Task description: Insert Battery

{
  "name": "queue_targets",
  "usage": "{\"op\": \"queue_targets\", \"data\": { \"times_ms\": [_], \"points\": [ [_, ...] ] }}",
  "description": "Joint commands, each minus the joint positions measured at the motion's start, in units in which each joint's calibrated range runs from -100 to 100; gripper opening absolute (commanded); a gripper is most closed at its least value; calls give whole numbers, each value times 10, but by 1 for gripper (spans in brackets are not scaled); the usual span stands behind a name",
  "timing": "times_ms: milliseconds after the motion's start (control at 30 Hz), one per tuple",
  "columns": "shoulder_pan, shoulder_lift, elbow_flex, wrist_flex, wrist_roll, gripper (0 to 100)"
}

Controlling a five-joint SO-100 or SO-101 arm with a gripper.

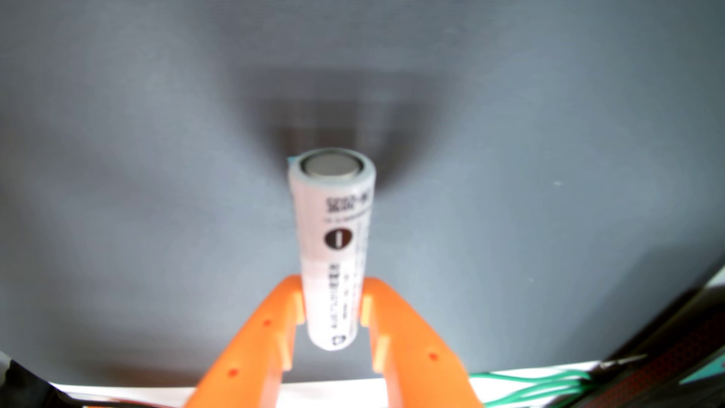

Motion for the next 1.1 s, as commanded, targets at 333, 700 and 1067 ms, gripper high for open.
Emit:
{"op": "queue_targets", "data": {
  "times_ms": [333,700,1067],
  "points": [
    [-139,-50,-51,26,-80,2],
    [-205,-127,-41,95,-114,2],
    [-256,-127,36,22,-181,2]
  ]
}}
